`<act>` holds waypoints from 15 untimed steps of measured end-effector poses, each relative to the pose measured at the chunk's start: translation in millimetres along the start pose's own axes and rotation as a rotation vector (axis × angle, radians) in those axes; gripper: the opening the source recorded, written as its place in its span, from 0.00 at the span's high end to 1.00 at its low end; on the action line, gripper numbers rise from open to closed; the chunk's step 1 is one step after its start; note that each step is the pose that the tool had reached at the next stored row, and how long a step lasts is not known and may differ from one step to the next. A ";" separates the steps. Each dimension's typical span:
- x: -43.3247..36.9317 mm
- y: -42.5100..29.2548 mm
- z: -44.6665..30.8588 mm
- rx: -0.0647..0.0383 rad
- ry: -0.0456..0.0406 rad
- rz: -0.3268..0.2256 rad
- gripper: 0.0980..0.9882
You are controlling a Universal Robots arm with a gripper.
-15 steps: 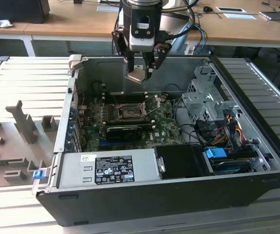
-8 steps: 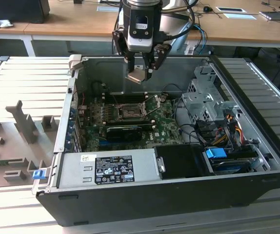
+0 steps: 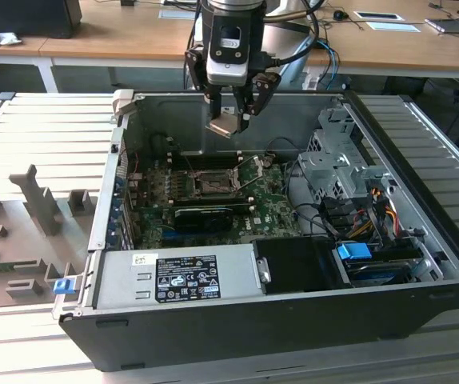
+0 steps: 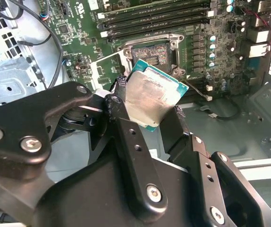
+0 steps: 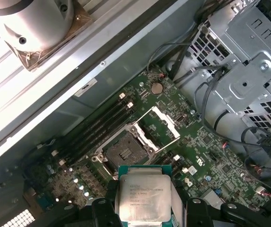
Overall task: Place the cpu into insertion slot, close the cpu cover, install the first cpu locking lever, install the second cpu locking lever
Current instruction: 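Place the cpu into insertion slot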
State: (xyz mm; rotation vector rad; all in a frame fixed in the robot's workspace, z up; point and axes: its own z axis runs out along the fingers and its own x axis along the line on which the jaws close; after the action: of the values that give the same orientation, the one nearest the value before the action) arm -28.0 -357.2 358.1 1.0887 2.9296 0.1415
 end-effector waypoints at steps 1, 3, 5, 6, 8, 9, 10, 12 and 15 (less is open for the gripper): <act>0.0 0.0 0.0 0.000 -0.0002 0.003 0.52; 0.0 0.0 0.1 0.000 -0.0011 0.013 0.52; 0.0 0.0 0.2 0.000 -0.0019 0.021 0.52; 0.0 0.0 0.3 -0.001 -0.0022 0.024 0.52; 0.0 0.0 0.5 -0.001 -0.0031 0.035 0.52; 0.0 0.0 0.6 -0.001 -0.0035 0.039 0.52; 0.0 0.0 0.7 -0.001 -0.0038 0.043 0.52; 0.0 -0.1 0.9 -0.001 -0.0053 0.060 0.52; 0.0 -0.1 1.3 -0.002 -0.0073 0.082 0.52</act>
State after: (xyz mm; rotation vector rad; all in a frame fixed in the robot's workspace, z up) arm -28.0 -357.2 356.8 1.2068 2.8790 0.1405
